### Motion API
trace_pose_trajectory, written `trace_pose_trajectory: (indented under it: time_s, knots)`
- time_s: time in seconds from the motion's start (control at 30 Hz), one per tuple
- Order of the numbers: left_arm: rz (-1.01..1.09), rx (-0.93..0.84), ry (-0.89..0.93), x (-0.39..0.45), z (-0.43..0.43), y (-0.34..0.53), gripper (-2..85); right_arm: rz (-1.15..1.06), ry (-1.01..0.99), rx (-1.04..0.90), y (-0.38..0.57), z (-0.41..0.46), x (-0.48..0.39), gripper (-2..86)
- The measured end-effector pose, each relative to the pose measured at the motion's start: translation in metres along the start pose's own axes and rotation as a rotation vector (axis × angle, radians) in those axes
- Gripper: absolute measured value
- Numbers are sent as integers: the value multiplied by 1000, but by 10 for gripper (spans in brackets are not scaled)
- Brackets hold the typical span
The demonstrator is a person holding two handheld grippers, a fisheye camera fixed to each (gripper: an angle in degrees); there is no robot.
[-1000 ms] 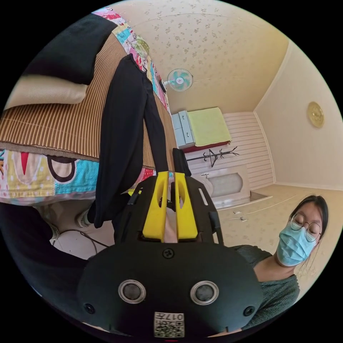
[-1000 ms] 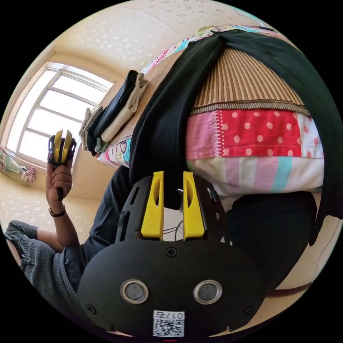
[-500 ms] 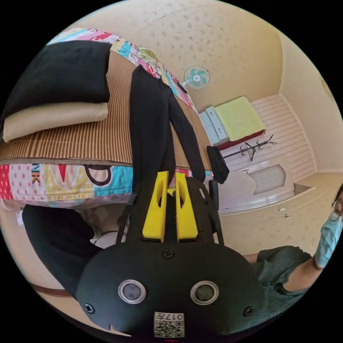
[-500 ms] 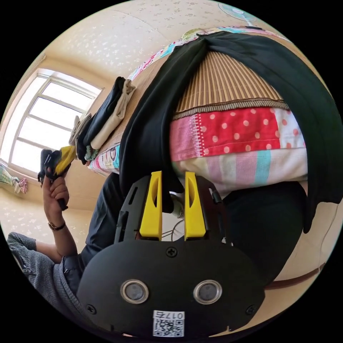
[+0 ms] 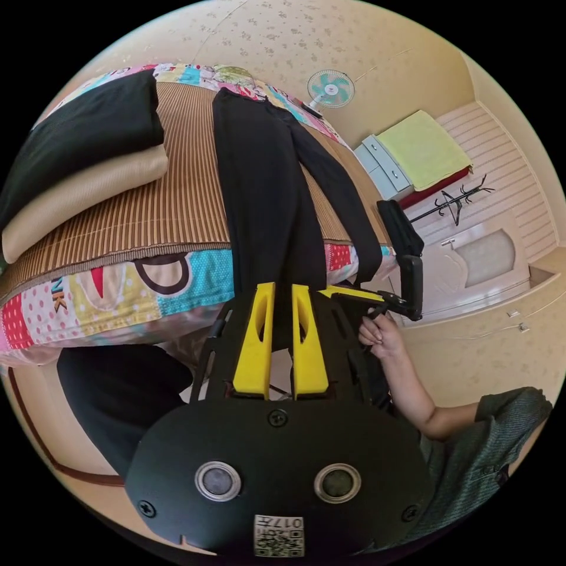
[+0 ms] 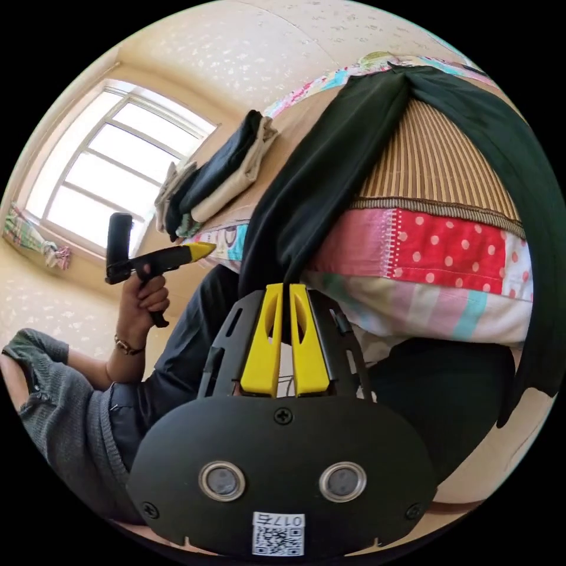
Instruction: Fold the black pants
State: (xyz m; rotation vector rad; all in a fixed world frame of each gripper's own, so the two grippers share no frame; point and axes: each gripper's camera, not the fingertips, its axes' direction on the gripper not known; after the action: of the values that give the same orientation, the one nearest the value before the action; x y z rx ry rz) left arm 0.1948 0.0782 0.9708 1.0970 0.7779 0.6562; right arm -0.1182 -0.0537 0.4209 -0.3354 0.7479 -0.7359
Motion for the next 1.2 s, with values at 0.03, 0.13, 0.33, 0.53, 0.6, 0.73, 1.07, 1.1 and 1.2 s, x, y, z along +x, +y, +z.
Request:
trace_pose_trajectory:
  time_s: [0.03,0.13,0.33,0.53,0.6,0.73,1.07,1.1,1.2]
  knots:
    - [7,5,8,4,3,2,54,20,14,-5,2,-5,2,33]
    - [4,-16,5,7,17,5,55,114,226,-109,7,-13,14,34]
    - [-13,-49,33,8,38,8,54,159,166,124,26,-110,15,59]
    - [-17,-39,25,6,33,12,54,504,428,490,105,-246,106,105]
    - [-26,-40,34,2,32,14,54,625,472,587,140,-279,146,122]
    - [-34,-41,23,-1,33,19,54,660,299,638,172,-292,201,148]
    - [16,-42,24,11,15,12,56,423,-56,729,221,-250,166,35]
    - [18,-37,22,11,11,12,57,386,-95,816,236,-259,144,31]
    - [7,-11,37,5,-6,14,64,243,-157,896,238,-278,75,26]
